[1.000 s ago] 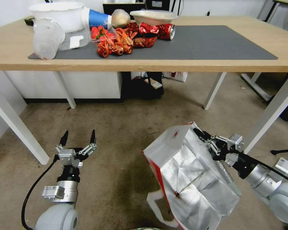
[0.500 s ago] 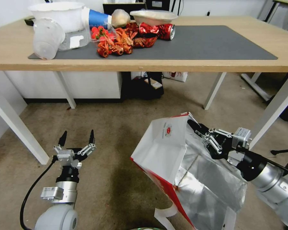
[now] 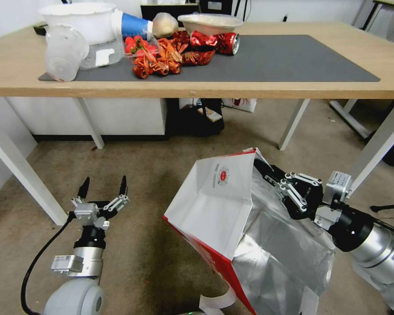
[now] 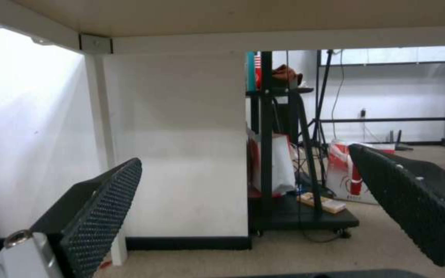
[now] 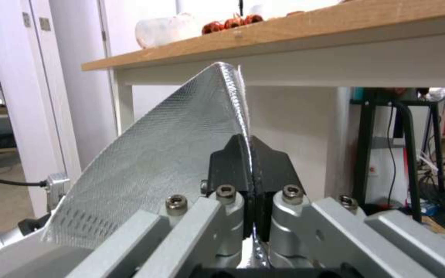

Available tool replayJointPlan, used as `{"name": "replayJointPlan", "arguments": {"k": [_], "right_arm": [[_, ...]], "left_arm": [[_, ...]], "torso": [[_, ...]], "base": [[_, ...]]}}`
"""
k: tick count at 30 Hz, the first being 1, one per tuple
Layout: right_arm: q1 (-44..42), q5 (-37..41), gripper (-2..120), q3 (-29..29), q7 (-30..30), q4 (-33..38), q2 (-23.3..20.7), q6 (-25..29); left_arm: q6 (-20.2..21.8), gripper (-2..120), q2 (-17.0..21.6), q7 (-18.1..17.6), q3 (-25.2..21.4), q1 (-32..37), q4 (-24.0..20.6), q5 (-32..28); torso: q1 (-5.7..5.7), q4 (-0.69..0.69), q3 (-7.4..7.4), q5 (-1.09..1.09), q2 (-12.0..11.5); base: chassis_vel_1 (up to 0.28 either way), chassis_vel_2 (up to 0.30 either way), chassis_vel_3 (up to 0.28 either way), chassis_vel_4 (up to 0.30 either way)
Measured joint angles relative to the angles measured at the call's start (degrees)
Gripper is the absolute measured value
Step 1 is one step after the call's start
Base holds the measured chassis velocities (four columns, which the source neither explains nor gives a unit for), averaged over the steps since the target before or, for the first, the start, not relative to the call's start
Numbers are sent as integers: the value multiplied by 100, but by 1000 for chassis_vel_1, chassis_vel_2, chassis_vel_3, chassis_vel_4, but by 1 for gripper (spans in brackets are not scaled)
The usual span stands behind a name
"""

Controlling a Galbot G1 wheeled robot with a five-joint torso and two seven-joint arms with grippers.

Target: Pick up the food delivery bag from the floor and place it on the table.

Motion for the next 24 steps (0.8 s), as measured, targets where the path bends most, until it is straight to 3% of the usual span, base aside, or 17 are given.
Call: {"name": "replayJointPlan", "arguments": {"k": [17,24], "right_arm": [[47,408,0,19,-306,-11,34,-88],[138,425,0,-81,-803,-15,24,-80]], "left_arm": [[8,100,119,-33,-56,-31,-35,-44],[8,100,107,-40,-51,-32,-34,-19]], "torso": [[0,0,0,0,0],[0,0,0,0,0]], "base": [[0,0,0,0],[0,0,0,0]]}}
